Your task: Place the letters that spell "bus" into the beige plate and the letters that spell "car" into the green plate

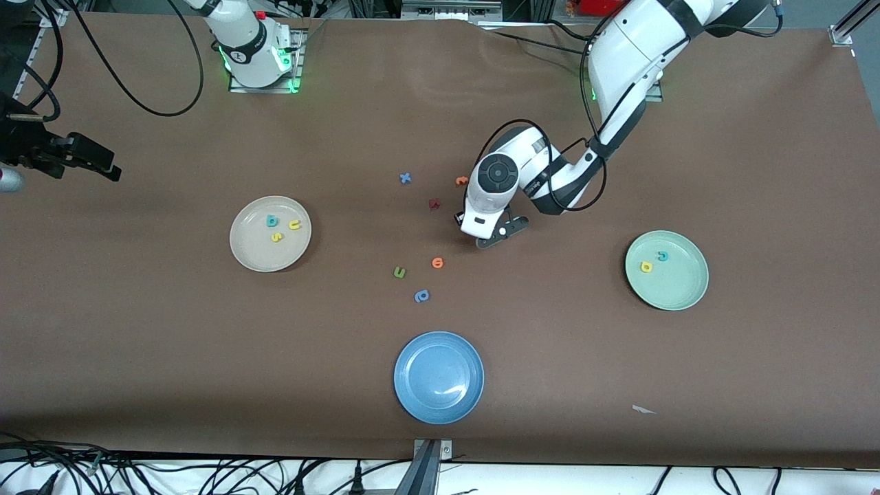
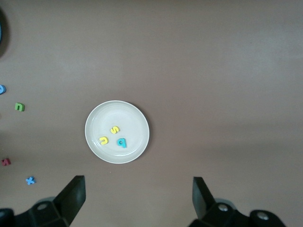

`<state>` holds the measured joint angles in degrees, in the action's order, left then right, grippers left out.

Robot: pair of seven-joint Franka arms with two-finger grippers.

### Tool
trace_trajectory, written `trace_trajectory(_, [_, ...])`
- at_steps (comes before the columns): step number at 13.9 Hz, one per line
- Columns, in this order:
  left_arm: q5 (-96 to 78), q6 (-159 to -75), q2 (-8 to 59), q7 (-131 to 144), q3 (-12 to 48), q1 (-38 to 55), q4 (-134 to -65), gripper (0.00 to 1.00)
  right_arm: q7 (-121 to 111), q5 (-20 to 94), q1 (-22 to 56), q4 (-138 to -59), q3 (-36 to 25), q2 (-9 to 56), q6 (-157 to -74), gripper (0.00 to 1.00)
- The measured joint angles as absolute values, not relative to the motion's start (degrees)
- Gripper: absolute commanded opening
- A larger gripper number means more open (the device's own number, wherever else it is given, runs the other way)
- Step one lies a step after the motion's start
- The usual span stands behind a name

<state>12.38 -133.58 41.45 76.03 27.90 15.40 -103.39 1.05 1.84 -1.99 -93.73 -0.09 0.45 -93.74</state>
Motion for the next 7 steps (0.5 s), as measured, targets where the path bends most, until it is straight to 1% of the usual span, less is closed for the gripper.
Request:
trace_trajectory(3, [12.38,-133.95,41.52,76.04,27.91,15.43,-103.30,0.11,1.05,1.17,-1.99,-93.73,-0.09,0.47,-93.76,1.00])
trace_trajectory(5, [12.38,-133.97,41.52,76.05,27.91,15.43,-103.26,0.03,1.05,1.15,-1.99,-93.72,-0.09,0.47,-93.77,1.00])
trace_trajectory(7, [12.38,-133.97,41.52,76.05,27.91,15.42,-103.25,0.00,1.05,1.15,-1.99,-93.72,-0.08,0.47,-93.77,1.00])
